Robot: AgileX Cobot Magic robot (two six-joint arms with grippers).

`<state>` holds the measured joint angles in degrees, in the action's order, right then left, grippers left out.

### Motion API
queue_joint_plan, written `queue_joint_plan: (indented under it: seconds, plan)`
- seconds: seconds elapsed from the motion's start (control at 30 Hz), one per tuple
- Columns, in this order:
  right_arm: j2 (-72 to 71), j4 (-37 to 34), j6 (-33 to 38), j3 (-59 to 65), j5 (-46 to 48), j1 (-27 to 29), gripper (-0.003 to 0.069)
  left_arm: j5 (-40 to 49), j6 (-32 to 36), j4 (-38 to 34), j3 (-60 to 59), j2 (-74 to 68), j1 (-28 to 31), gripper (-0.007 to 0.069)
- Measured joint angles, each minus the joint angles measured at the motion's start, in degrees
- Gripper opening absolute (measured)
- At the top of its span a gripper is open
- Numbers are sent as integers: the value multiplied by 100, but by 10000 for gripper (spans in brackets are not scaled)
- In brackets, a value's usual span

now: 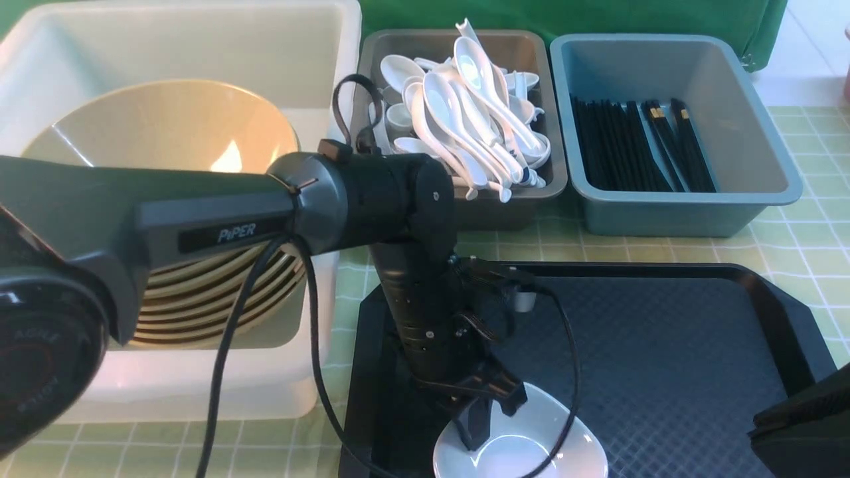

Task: On green table put chopsticks spoon bowls plates into blue grey white boxes.
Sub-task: 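Grasp the small white bowl on the black tray by its rim with the left gripper, then place the white bowl into the white bin with the other dishes with the left gripper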

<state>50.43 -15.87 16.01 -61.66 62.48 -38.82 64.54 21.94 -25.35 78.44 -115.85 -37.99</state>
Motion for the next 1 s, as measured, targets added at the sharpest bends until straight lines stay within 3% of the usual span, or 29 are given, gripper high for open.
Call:
queue_joint_plan:
  seconds: [0.23, 0.4, 0.53, 0.7, 0.73, 0.77, 0.87, 1.0]
  plan:
    - [0, 0, 195, 0, -131, 0, 71, 381, 277, -240, 185, 601, 297, 15]
    - [0, 0, 484, 0, -408, 0, 76, 432, 550, -543, 343, 1652, 880, 15]
    - [0, 0, 588, 0, -781, 0, 77, 535, 604, -855, 343, 2727, 2069, 15]
    - [26, -6, 624, 0, -1122, 0, 78, 555, 582, -972, 254, 4117, 4651, 15]
    - [39, -13, 624, 0, -1122, 0, 78, 555, 565, -972, 238, 4186, 4749, 15]
    - [80, -25, 629, 0, -1178, 0, 78, 495, 481, -972, 99, 4367, 5409, 15]
    - [250, -84, 630, 0, -1254, 0, 82, -295, -46, -978, -390, 4634, 6583, 15]
    - [361, -129, 635, 7, -1254, 0, 86, -1290, -725, -840, -912, 4555, 7372, 15]
